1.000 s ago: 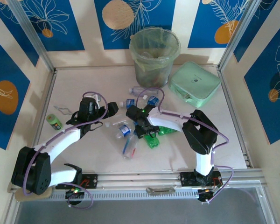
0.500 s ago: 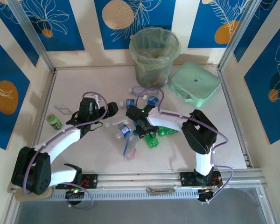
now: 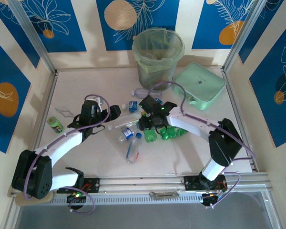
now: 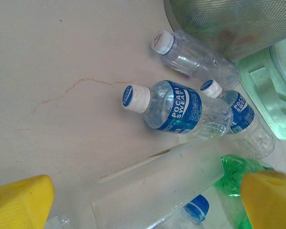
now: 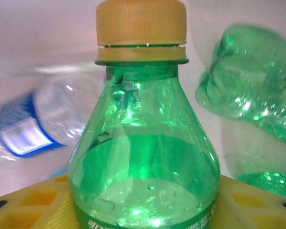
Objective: Put the plastic bottles in the bin
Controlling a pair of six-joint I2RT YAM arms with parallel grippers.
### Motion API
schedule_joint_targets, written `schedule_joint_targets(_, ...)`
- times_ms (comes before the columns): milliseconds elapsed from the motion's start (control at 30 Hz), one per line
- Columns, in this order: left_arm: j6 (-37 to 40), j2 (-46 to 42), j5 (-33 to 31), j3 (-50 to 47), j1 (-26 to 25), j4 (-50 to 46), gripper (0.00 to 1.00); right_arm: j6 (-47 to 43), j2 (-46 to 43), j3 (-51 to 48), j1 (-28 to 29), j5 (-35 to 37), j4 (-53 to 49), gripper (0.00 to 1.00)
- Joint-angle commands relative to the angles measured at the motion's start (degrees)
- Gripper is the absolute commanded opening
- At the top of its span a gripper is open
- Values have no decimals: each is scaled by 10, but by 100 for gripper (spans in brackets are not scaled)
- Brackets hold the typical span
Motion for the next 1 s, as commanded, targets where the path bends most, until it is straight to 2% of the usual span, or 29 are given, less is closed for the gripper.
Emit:
schedule_joint_targets(0,0,-9,11,-10,2,15,100,9,-43,-24,-36,-100,82,57)
schedule_joint_targets(200,0,-11,10,-18,2,21,100,35,-82,-35,-140,-235,199,55)
schedule_joint_targets(300,0,-11,11,-21,3,23,100,33,-79,-2,-178,-267,232,55)
schedule_joint_targets(700,8,-14,10,-35,3,29,100,28,-24,160,-255,-245,324,54)
schedule_joint_targets(967,14,-29,6,-50,3,19,100,71,66,272,-306,-234,413,54)
